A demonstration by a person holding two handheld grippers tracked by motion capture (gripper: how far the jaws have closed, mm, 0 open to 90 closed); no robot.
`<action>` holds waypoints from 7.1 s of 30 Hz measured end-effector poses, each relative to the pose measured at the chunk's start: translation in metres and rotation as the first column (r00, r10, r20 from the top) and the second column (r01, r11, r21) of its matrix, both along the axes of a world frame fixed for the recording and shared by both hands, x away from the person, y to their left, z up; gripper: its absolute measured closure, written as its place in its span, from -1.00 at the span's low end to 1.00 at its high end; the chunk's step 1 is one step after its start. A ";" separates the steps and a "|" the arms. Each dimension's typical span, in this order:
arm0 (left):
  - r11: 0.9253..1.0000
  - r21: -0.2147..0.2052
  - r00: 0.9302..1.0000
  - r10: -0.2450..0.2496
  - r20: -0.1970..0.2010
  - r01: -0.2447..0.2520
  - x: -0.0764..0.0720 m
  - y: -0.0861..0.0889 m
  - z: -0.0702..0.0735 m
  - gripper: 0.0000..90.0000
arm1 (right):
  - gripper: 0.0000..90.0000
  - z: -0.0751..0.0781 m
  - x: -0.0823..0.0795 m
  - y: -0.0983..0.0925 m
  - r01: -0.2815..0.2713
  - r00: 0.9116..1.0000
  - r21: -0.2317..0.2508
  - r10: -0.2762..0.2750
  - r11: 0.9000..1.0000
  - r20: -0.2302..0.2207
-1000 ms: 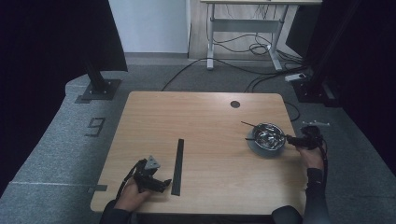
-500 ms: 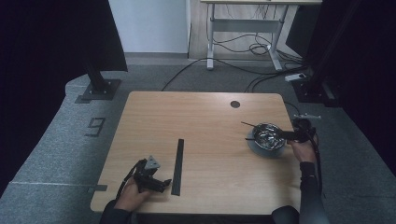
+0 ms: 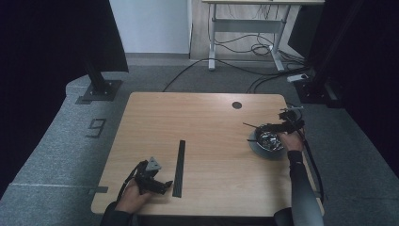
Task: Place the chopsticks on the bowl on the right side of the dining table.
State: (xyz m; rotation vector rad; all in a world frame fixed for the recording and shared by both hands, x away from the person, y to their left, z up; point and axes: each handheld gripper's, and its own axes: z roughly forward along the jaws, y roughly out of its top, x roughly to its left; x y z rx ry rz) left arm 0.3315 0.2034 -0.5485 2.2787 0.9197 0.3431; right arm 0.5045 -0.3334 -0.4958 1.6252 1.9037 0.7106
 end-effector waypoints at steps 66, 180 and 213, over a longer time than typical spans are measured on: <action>1.000 0.000 1.000 0.000 0.000 0.000 0.000 0.000 0.000 -1.00 | -0.83 -0.020 -0.079 -0.023 -0.088 0.996 0.025 0.088 0.996 0.009; 1.000 0.000 1.000 0.010 0.000 -0.010 -0.001 0.000 0.000 -1.00 | -1.00 -0.019 -0.121 0.226 -0.687 0.724 0.022 0.686 0.727 -0.069; 1.000 0.002 1.000 0.008 -0.002 -0.008 -0.001 0.000 0.000 -1.00 | -1.00 -0.033 -0.095 0.312 -0.708 0.705 -0.007 0.706 0.706 -0.071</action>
